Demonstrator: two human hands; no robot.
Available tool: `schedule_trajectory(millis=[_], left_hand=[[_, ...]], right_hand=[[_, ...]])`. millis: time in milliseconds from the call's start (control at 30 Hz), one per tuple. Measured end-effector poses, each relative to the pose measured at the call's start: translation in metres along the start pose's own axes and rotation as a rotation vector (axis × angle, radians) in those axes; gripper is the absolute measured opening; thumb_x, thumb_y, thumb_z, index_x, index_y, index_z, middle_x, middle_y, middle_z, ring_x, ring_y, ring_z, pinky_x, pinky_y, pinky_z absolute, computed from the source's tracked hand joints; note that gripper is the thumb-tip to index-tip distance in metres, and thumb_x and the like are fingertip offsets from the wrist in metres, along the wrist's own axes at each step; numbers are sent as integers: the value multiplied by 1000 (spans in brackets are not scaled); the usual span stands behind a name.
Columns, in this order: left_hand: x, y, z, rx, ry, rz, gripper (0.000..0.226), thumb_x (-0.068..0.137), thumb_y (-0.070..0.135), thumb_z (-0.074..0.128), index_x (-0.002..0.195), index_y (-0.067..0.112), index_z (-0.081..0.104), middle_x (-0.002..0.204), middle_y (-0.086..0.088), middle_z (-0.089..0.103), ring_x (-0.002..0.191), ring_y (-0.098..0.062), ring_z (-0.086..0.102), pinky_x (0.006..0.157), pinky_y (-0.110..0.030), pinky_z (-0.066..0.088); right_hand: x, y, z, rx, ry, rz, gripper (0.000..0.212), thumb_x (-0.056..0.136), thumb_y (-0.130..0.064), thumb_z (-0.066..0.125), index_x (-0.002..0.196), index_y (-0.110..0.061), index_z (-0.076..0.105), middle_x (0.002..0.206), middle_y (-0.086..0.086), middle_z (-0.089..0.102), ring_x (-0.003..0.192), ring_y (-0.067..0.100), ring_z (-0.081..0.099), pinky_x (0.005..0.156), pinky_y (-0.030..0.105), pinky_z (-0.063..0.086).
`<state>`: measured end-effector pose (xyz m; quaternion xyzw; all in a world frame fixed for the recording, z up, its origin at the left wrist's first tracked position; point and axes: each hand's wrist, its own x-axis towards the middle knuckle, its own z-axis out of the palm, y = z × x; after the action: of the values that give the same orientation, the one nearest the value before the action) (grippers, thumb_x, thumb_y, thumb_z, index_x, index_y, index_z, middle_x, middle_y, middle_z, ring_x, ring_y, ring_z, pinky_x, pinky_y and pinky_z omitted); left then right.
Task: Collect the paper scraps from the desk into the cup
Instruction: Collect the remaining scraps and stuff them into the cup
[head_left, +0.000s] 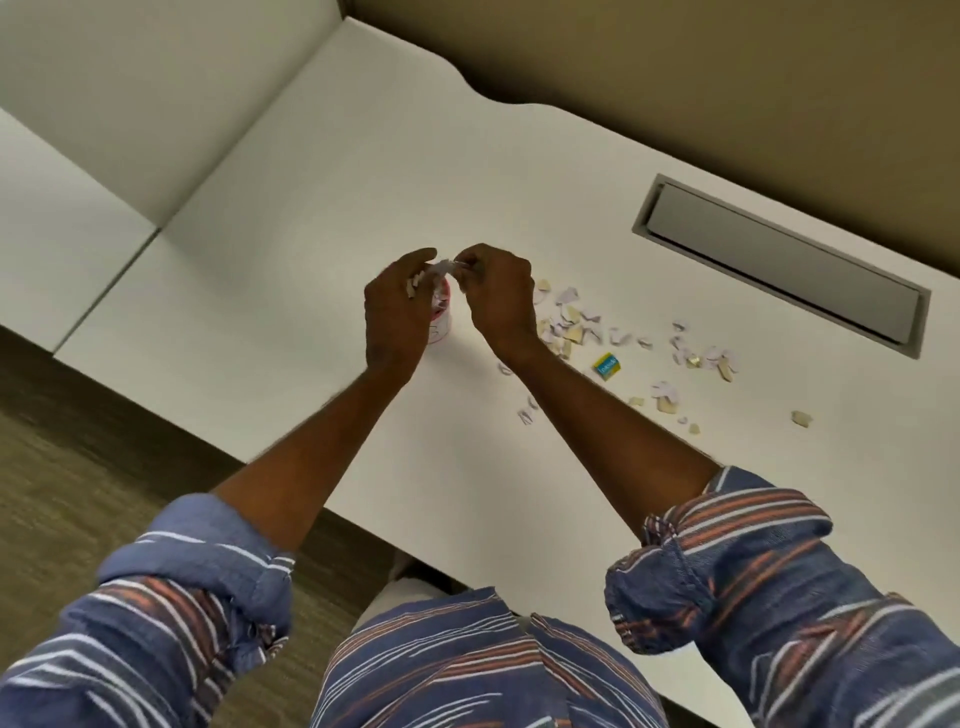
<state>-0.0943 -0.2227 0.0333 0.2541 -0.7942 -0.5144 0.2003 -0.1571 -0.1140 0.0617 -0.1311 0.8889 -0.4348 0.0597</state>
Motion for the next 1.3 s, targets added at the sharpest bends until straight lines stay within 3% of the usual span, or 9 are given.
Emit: schedule_trajectory(millis=[133, 267, 367, 500, 600, 767, 933, 1000, 1300], left_hand=[[6, -16, -13, 7, -90, -51, 27, 92, 20, 60, 118, 25, 63, 101, 15, 71, 96, 1, 66, 88, -18, 55], [14, -22, -17, 107, -150, -32, 32, 83, 38, 52, 109, 24, 65, 103, 9, 71, 95, -6, 65, 83, -16, 51], [19, -24, -16, 205, -211, -22, 36, 86, 30, 49, 119, 23, 61, 108, 6, 70, 100, -8, 65, 79, -11, 44], [24, -22, -17, 256, -263, -27, 49, 80, 35, 47, 128, 27, 55, 105, 3, 72, 91, -12, 67, 77, -23, 51], [27, -21, -19, 233, -256, -59, 34, 90, 30, 51, 123, 36, 53, 90, 18, 66, 83, -7, 67, 64, -6, 43], [31, -15, -27, 192, -262, -65, 54, 88, 13, 63, 138, 24, 47, 105, 11, 65, 85, 0, 58, 59, 8, 36], [34, -16, -30, 102, -279, -67, 65, 80, 4, 72, 138, 15, 48, 120, -2, 67, 99, -8, 62, 78, 0, 44], [34, -16, -32, 69, -301, -72, 68, 76, 0, 74, 138, 13, 49, 122, -5, 67, 106, -15, 65, 89, -17, 50], [27, -14, -31, 6, -297, -128, 57, 82, 0, 62, 136, 16, 51, 124, -4, 67, 108, -16, 64, 85, -21, 47]], right_hand=[[4, -7, 22, -134, -98, -14, 16, 91, -9, 57, 91, -9, 72, 88, 6, 74, 82, 18, 68, 73, 32, 56], [4, -9, 31, -257, -162, -28, 19, 93, -10, 53, 97, -7, 71, 96, 11, 70, 93, 25, 66, 80, 37, 55], [6, -14, 35, -317, -155, -28, 18, 93, -12, 54, 94, -7, 71, 95, 12, 67, 90, 26, 66, 77, 38, 55], [10, -25, 42, -383, -173, -46, 20, 94, -12, 54, 102, -7, 71, 101, 10, 65, 95, 25, 63, 71, 26, 47], [13, -31, 49, -349, -191, -3, 20, 95, -11, 50, 103, -6, 68, 95, 6, 62, 94, 22, 63, 57, 15, 30], [17, -42, 54, -420, -209, -7, 19, 94, -13, 52, 103, -10, 69, 105, 7, 69, 96, 23, 67, 75, 28, 50], [17, -43, 53, -371, -191, -31, 21, 88, -12, 57, 106, -7, 66, 106, 13, 69, 98, 30, 66, 81, 37, 53], [18, -43, 51, -310, -199, 5, 24, 87, -15, 61, 109, -6, 66, 108, 11, 71, 99, 28, 67, 82, 35, 52], [17, -45, 43, -118, -265, 127, 34, 83, -9, 65, 117, -4, 65, 115, 11, 71, 108, 26, 67, 95, 35, 53]])
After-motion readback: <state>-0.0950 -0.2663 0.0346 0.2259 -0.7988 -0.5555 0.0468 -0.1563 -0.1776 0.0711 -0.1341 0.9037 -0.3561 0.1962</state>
